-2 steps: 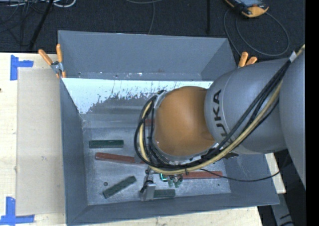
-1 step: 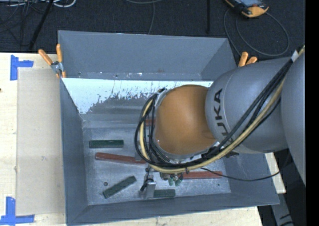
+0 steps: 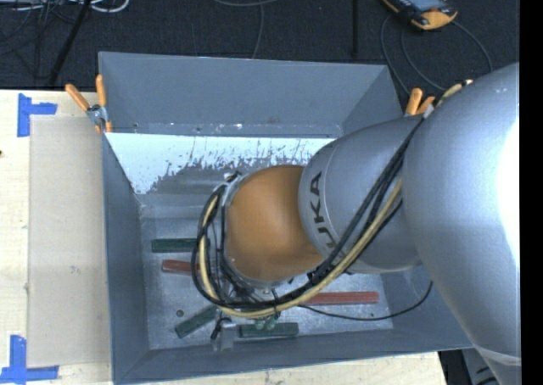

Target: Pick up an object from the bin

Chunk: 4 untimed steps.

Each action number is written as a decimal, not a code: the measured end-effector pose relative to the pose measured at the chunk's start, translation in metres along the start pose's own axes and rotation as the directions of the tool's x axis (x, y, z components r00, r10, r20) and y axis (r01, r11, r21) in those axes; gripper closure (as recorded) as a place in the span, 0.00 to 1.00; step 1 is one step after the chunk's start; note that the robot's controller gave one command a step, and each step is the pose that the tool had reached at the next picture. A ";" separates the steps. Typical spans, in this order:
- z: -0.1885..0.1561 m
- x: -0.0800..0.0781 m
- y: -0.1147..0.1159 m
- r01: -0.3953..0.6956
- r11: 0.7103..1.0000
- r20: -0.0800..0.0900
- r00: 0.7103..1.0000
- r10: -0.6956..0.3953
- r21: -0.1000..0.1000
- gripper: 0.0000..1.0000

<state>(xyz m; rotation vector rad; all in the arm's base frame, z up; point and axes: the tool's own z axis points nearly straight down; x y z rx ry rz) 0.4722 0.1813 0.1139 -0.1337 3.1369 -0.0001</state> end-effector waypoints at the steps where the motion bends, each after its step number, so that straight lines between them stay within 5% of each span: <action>1: 0.044 -0.025 -0.003 0.010 1.000 0.000 1.000 -0.010 -0.002 1.00; 3: 0.044 -0.025 -0.003 0.007 1.000 0.000 1.000 -0.007 -0.002 1.00; 4: -0.150 -0.029 0.017 -0.061 0.998 -0.001 0.998 0.061 -0.001 1.00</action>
Offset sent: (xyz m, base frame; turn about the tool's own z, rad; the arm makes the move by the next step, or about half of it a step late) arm 0.0000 0.0000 0.0000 0.0000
